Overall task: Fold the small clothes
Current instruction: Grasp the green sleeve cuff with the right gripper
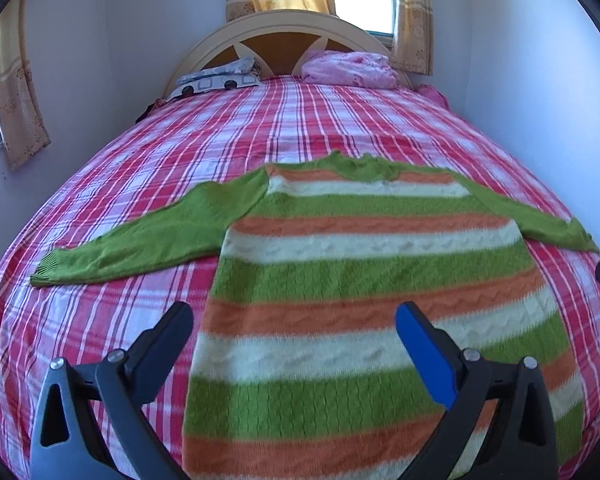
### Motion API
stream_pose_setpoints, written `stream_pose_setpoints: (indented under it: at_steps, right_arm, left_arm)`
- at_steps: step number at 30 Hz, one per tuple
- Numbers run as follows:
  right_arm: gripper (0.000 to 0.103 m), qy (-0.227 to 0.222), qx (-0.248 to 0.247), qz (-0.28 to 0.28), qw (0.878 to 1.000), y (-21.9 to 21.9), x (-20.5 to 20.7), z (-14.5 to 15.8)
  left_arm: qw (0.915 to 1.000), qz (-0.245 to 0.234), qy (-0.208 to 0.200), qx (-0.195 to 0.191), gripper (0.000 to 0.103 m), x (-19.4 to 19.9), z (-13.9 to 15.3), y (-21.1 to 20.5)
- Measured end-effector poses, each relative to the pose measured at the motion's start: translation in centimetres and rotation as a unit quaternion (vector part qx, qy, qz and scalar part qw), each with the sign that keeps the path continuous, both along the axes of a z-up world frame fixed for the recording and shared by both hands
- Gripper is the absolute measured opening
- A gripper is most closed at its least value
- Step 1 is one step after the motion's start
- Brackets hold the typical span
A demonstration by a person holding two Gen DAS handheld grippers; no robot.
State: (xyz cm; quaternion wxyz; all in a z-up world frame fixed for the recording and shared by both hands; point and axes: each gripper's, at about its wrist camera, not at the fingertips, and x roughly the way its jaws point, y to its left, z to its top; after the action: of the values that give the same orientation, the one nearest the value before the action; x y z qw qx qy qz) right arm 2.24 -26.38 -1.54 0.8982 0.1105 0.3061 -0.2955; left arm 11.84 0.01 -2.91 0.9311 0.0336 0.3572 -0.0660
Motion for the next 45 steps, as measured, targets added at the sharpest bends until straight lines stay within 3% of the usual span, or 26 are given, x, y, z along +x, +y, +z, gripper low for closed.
stream_pose_setpoints:
  at_steps: [4, 10, 17, 21, 23, 25, 28, 32, 35, 38, 39, 44, 45]
  right_arm:
    - [0.102, 0.018, -0.004, -0.022, 1.000, -2.3, 2.4, 0.2]
    - [0.102, 0.016, -0.011, -0.030, 0.999, -4.2, 5.5, 1.0]
    - [0.102, 0.033, -0.010, -0.036, 0.999, -7.6, 8.9, -0.4]
    - [0.101, 0.033, -0.009, -0.042, 0.999, -10.9, 10.1, -1.6]
    - [0.089, 0.030, 0.001, -0.049, 0.998, -13.4, 10.2, -2.2]
    - [0.065, 0.028, 0.013, -0.062, 0.998, -16.2, 10.0, -2.7]
    - [0.063, 0.015, 0.063, -0.118, 0.991, -22.4, 8.5, -3.7]
    - [0.057, -0.011, 0.118, -0.228, 0.966, -31.3, 4.8, -5.0]
    - [0.055, -0.023, 0.163, -0.280, 0.946, -36.5, 2.7, -6.2]
    - [0.055, -0.023, 0.212, -0.297, 0.931, -39.4, 2.5, -8.0]
    - [0.055, -0.022, 0.220, -0.297, 0.929, -39.8, 2.7, -8.4]
    - [0.054, 0.019, 0.168, -0.279, 0.945, -40.3, 5.9, -8.7]
    - [0.049, 0.031, 0.160, -0.275, 0.947, -40.3, 6.3, -8.8]
  left_arm:
    - [0.9996, 0.025, 0.004, -0.014, 0.103, 3.3, 0.6, 0.6]
    - [0.9993, 0.036, -0.011, -0.001, 0.103, 6.5, 0.6, 0.3]
    - [0.9975, 0.069, -0.010, 0.010, 0.103, 10.3, -2.3, 1.3]
    - [0.9954, 0.095, 0.007, -0.005, 0.103, 12.3, -4.5, 2.4]
    - [0.9946, 0.101, 0.017, -0.015, 0.103, 12.9, -5.5, 2.7]
    - [0.9938, 0.104, 0.032, -0.025, 0.103, 13.3, -6.6, 3.0]
    - [0.9910, 0.108, 0.068, -0.041, 0.103, 14.0, -7.8, 3.6]
    - [0.9855, 0.122, 0.103, -0.057, 0.103, 14.5, -9.0, 4.1]
    - [0.9867, 0.122, 0.099, -0.042, 0.103, 14.3, -9.0, 3.7]
    - [0.9867, 0.122, 0.103, -0.029, 0.103, 14.3, -9.2, 3.4]
    - [0.9867, 0.122, 0.103, -0.029, 0.103, 14.3, -9.2, 3.6]
    - [0.9865, 0.121, 0.103, -0.041, 0.103, 14.3, -9.3, 3.8]
    - [0.9864, 0.121, 0.103, -0.043, 0.103, 14.4, -9.3, 3.9]
